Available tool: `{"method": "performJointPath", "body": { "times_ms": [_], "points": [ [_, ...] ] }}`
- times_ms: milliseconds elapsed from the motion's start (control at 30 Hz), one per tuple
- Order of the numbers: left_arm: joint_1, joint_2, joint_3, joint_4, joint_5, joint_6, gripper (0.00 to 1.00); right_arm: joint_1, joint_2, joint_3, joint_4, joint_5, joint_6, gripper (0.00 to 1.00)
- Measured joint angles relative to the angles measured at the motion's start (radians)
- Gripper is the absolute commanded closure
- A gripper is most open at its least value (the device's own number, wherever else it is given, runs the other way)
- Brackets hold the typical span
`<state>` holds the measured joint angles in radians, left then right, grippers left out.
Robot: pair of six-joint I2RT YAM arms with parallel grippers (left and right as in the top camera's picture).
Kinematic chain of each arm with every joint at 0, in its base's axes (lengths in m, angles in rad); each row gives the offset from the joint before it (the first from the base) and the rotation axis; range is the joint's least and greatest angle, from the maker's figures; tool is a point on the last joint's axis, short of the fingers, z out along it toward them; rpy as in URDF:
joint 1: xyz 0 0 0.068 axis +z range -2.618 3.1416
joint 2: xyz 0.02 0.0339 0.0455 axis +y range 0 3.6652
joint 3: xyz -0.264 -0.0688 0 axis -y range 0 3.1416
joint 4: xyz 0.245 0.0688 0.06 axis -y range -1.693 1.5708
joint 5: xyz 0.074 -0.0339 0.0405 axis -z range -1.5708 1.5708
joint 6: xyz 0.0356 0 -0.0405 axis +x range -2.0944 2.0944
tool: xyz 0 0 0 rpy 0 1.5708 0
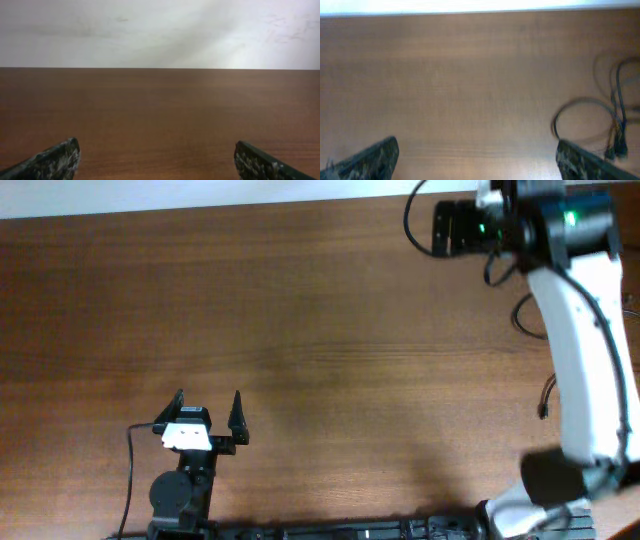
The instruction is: Untangle cables
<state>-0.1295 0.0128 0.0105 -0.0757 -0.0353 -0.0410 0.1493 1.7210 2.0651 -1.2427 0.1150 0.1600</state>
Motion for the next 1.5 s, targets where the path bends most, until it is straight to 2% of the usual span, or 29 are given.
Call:
{"method": "performJointPath", "body": {
  "times_ms": [33,167,333,567,900,1033,1233,1500],
  "points": [
    [0.0,0.0,0.0,0.0,0.002,0.0,0.01,0.0,-0.085,-0.126,0.069,0.001,0.0,0.01],
    [0.0,0.0,0.0,0.0,0.003,0.0,0.01,-0.003,-0.266,-0.429,0.245,0.012,0.002,0.01],
    [0.0,-0.001,0.0,0.0,0.003,0.0,0.01,-0.004,-0.437,-0.863,0.617,0.012,0.002,0.01],
    [0.0,-0.001,0.0,-0.001,0.003,0.0,0.01,-0.004,-0.634,-1.232,0.95,-0.023,0.003,0.01],
    [0.0,-0.002,0.0,-0.001,0.003,0.0,0.01,-0.004,-1.125,-1.722,1.364,-0.029,0.002,0.01],
    [0.0,-0.002,0.0,-0.001,0.003,0.0,0.01,-0.004,-1.3,-1.88,1.458,-0.018,0.002,0.01],
    [0.0,-0.002,0.0,-0.001,0.003,0.0,0.01,-0.004,-1.449,-2.009,1.468,-0.01,0.003,0.01],
    [0.0,-0.002,0.0,-0.001,0.003,0.0,0.01,-0.004,-1.602,-2.054,1.236,-0.007,0.002,0.01]
  ]
}}
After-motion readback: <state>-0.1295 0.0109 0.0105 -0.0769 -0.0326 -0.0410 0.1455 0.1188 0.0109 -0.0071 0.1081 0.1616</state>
